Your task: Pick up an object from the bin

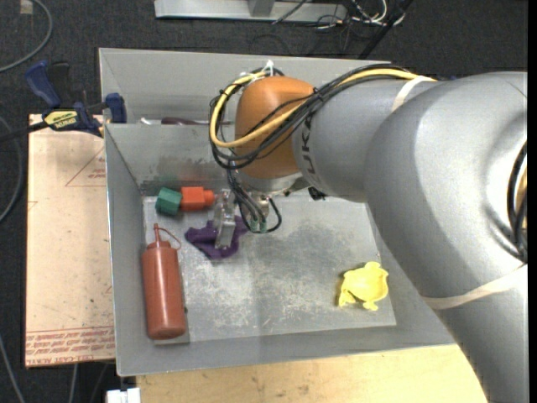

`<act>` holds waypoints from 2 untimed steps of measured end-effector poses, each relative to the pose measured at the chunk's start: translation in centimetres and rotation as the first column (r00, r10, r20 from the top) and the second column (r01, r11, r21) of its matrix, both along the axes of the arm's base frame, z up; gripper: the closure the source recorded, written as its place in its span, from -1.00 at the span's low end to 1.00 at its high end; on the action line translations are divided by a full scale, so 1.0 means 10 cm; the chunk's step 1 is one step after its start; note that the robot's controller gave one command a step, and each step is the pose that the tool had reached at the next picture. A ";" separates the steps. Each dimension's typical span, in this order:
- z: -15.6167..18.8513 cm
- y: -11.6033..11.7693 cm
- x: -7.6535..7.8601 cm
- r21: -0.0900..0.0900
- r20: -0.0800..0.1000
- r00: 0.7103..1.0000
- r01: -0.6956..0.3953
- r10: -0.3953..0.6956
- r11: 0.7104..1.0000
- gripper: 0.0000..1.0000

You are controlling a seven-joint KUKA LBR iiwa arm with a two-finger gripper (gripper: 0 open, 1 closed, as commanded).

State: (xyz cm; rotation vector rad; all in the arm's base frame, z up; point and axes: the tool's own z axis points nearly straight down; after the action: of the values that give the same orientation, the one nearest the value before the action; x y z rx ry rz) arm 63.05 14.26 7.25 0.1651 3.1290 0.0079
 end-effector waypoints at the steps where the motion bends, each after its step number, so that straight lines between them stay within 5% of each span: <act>1: 0.03 0.00 -0.01 -0.001 -0.002 1.000 0.000 0.000 1.000 1.00; 2: 0.15 0.00 -0.01 0.000 -0.003 1.000 0.000 0.000 1.000 1.00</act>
Offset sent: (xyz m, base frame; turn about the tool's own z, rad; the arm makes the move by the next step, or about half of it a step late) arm 0.0000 -0.0001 0.0274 0.0000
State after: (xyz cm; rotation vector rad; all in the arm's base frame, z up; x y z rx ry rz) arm 62.90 14.23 8.76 0.1647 3.1322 0.0071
